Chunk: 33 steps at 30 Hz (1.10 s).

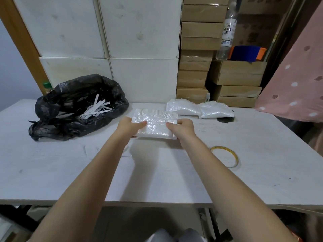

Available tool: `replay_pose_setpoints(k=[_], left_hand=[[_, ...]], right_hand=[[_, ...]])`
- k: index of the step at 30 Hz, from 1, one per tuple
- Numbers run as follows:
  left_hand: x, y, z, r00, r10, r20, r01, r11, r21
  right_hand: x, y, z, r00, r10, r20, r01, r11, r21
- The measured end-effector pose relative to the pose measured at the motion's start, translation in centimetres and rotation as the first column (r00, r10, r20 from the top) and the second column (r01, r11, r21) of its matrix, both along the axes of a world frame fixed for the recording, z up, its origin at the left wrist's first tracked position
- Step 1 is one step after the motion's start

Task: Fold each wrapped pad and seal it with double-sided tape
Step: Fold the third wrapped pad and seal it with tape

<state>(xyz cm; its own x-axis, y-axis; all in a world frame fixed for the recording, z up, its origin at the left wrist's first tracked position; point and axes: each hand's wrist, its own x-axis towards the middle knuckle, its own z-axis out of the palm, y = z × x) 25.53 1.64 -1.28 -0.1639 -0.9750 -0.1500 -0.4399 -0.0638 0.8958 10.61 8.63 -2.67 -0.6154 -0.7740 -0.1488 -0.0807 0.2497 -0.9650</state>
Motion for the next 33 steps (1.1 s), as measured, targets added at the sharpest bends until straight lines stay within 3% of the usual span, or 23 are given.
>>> replay_pose_setpoints(k=[5,14,23,33], left_hand=[[-0.7,-4.7,0.8,0.966,0.016,0.258,-0.018,1.0,0.006],[-2.9,-10.9,1.0,0.928,0.117,0.354,-0.064,0.985,-0.157],[-4.6,-15.1,-0.3,0.857,0.102,0.504,-0.015,0.985,-0.175],[-5.7,-15.8,-2.3,0.817,0.074,0.571,0.033,0.984,-0.175]], right_hand=[[-0.3,-4.7,1.4,0.967,0.056,-0.247,-0.014,0.986,0.169],[0.7,-12.7,2.9,0.782,0.105,-0.615,0.067,0.966,0.25],[-0.8,-16.5,1.0,0.701,0.194,-0.687,0.045,0.948,0.314],[-1.2,-16.8,0.2,0.569,0.322,-0.757,0.036,0.91,0.414]])
